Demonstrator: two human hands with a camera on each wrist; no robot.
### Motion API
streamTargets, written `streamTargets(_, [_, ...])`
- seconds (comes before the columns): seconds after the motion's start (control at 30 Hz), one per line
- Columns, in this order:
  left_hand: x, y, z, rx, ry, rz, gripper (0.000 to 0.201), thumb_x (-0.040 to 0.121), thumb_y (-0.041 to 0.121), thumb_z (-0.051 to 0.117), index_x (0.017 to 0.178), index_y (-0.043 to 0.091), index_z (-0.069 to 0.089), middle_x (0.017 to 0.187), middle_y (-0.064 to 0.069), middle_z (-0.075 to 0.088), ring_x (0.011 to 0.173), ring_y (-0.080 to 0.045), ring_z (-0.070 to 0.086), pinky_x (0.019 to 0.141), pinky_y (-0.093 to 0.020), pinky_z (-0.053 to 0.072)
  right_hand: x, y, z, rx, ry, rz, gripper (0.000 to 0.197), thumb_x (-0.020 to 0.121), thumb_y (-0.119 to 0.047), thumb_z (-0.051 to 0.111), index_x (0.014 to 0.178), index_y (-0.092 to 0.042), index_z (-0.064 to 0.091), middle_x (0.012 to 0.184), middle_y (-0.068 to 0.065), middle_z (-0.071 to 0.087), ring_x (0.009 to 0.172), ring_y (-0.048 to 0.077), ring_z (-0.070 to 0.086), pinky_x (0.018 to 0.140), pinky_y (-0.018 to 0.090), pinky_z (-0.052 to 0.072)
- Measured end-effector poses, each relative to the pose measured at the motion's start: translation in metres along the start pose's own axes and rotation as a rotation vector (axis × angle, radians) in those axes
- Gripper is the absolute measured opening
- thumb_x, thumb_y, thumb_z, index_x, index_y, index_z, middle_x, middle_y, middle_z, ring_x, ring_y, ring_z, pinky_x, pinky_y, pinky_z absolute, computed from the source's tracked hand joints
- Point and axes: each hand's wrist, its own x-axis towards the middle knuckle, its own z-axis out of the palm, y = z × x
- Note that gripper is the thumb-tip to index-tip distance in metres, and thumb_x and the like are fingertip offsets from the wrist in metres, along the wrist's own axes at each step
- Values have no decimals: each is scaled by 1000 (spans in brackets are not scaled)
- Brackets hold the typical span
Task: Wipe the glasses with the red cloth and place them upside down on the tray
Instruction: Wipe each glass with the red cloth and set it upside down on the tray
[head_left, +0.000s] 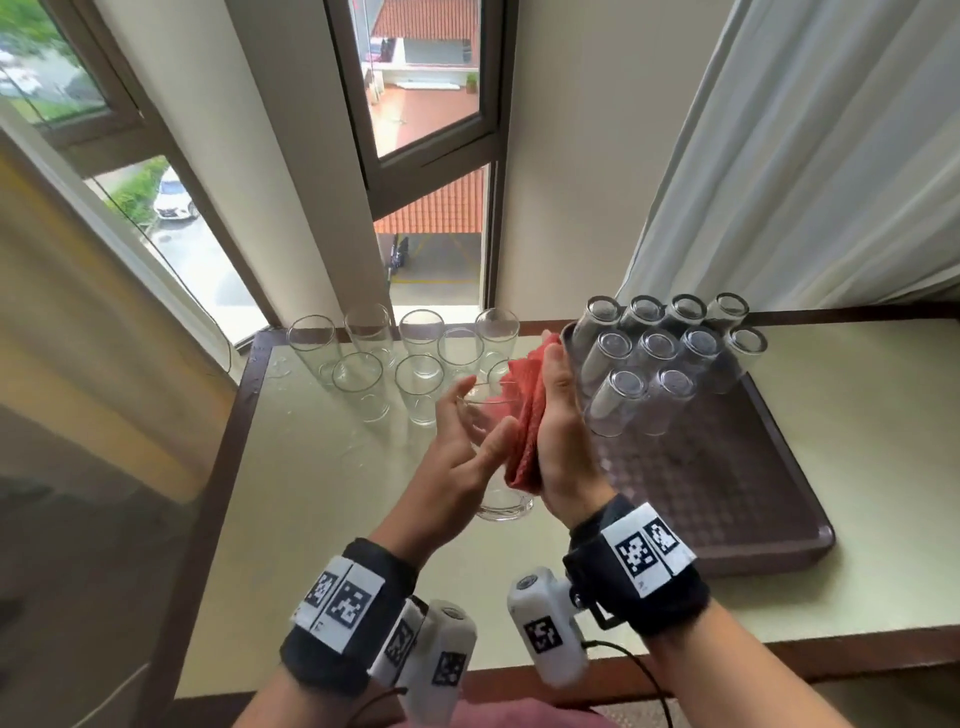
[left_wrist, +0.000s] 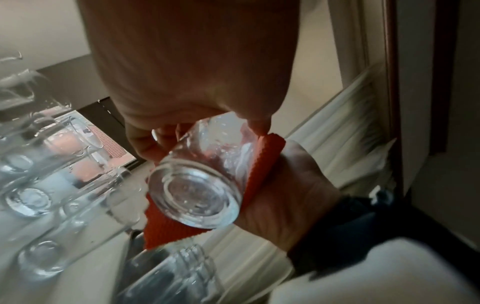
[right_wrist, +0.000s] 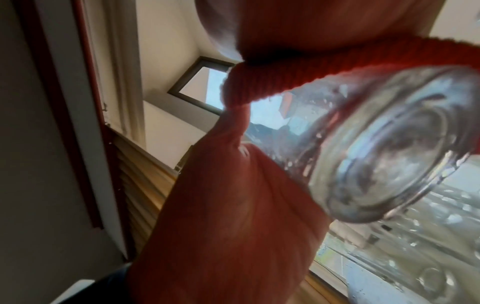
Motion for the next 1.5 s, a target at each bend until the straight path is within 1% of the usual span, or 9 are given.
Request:
streamTargets(0.2, [-4,27,-26,-209,248,-62,69,90,58,51,142,14,39,129,-5,62,116,-7,63,104,-36,49,-18,13,26,-379,-239,-281,64,98,-44,37,157,-32,16,158,-8,29,139,-1,38,114,28,36])
streamTargets(0.43, [-17,31,-39,-317,324,-85,80,87,60,56,151,19,33,153,-6,45,134,-13,52,111,-37,44,-27,23,44,-383,-263,-282,62,96,-49,40,155,-35,24,145,-32,40,135,-3,43,115,40,38])
streamTargets(0.67, [-20,41,-36,-267,248,-80,64,89,54,51,143,20,40,129,4,60,112,2,63,93,-23,54,-24,10,53,-233,-182,-171,59,89,-61,47,143,-39,43,130,3,64,118,19,64,105,49,48])
streamTargets(0.8, [-19,38,-40,-116,318,-59,71,78,75,55,132,29,53,133,-2,49,130,-16,51,112,-43,41,-34,9,55,-130,-167,-180,33,94,-44,45,125,-39,52,122,14,66,115,28,65,104,52,48])
streamTargets(0.9, [-22,38,-38,-68,344,-19,76,81,70,52,137,20,51,130,-6,47,120,0,52,110,-32,43,-36,10,54,-98,-158,-172,39,94,-41,46,132,-33,51,124,15,65,117,31,64,105,54,46])
streamTargets(1.1, [-26,43,-29,102,341,20,83,87,60,39,155,14,25,117,28,36,116,18,35,120,-35,28,-27,6,53,-118,-87,-78,50,86,-63,50,123,-31,61,123,17,67,115,34,65,103,55,47])
streamTargets(1.27, [-21,44,-32,-22,310,-39,90,82,76,42,154,25,23,151,-1,37,141,-17,39,118,-47,33,-28,13,48,-348,-130,-184,64,85,-72,45,138,-38,44,129,1,63,117,23,63,101,54,48])
streamTargets(1.4, [-22,52,-37,-136,271,-74,68,92,66,38,150,34,26,131,2,55,114,-7,59,104,-47,48,-39,23,46,-487,-160,-299,77,81,-79,40,149,-52,18,139,0,55,121,20,60,100,51,49])
streamTargets(1.5, [-24,50,-35,-89,313,-3,46,89,69,44,129,46,45,125,-9,58,113,-25,63,100,-53,50,-41,26,45,-444,-154,-320,73,86,-65,42,152,-42,23,146,-3,50,129,13,54,108,46,45])
